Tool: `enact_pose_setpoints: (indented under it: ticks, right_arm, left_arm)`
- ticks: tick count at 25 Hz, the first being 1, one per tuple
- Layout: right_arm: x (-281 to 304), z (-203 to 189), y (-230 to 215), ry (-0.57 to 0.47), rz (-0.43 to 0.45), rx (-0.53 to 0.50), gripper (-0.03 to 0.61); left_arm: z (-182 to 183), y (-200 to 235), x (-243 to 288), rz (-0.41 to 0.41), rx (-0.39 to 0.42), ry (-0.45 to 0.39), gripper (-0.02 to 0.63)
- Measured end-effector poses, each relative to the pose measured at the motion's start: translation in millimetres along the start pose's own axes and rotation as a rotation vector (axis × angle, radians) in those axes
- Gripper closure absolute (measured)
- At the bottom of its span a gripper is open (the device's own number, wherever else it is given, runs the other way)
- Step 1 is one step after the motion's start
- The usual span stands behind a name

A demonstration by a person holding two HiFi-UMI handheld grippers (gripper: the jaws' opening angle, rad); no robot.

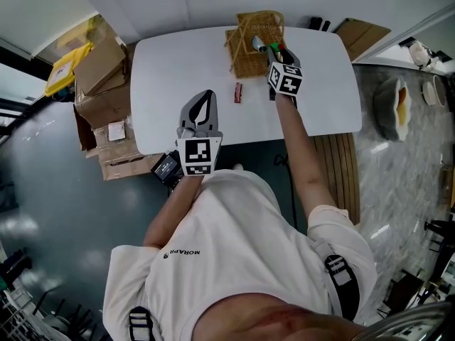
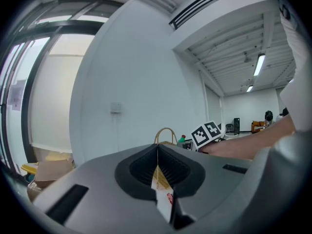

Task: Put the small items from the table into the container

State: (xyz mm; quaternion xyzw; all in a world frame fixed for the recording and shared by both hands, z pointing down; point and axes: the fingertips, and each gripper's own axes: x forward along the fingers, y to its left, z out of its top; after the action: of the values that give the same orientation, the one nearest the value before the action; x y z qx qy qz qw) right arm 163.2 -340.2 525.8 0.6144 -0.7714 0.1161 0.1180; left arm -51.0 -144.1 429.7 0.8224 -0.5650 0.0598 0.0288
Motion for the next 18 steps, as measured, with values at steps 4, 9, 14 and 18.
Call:
enact_pose_setpoints:
  ticks: [4,9,14,18]
  right_arm:
    - [8,4,-2,-0.003,-0.002,0.012,0.416]
    - [16,6,-1,0.0,0.008,0.022,0.416]
    - [21,6,-1,0.01,0.014,0.016,0.416]
    - [25,3,1,0.024,0.029,0.009,0.416]
  left_arm:
    - [0,1,0,0.0,0.0,0.001,0.609]
    - [-1,2,-1,0.009,0.001,0.003,0.609]
    - [-2,4,-2,0.014,0.001,0.006,0.609]
    - [-2,4,-3,0.014,0.001,0.006,0.609]
